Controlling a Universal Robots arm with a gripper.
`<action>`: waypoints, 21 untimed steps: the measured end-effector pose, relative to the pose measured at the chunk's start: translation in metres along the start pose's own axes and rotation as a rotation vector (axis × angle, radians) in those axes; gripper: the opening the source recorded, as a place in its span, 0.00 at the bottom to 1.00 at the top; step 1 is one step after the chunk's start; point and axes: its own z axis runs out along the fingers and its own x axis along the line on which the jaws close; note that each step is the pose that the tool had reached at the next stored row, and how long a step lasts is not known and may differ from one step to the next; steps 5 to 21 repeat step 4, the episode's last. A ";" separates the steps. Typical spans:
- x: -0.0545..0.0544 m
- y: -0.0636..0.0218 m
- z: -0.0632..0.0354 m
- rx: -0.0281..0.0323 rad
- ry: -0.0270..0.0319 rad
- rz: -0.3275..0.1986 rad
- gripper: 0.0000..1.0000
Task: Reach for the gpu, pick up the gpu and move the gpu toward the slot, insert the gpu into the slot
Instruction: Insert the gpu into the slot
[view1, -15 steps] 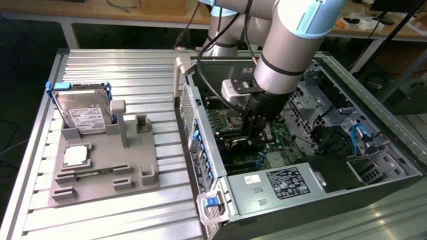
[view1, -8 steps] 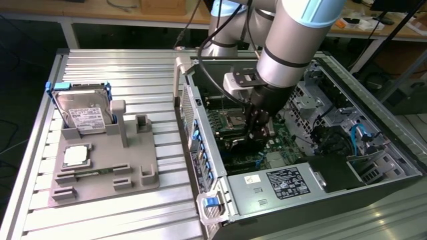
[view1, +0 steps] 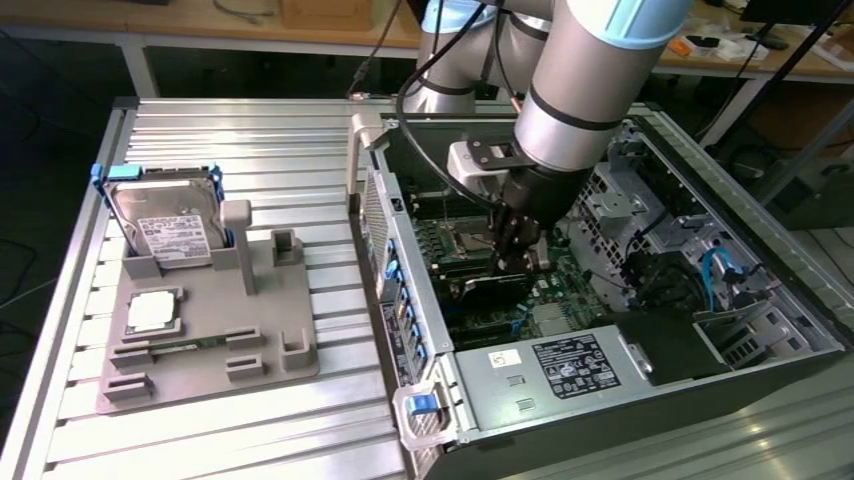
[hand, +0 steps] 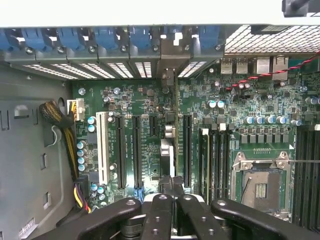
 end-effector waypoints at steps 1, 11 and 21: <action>0.000 0.0000 0.0000 0.0000 0.0000 0.000 0.11; 0.000 0.0000 0.0000 0.0000 0.0000 0.000 0.11; 0.000 0.0000 0.0000 0.0000 0.0000 0.000 0.11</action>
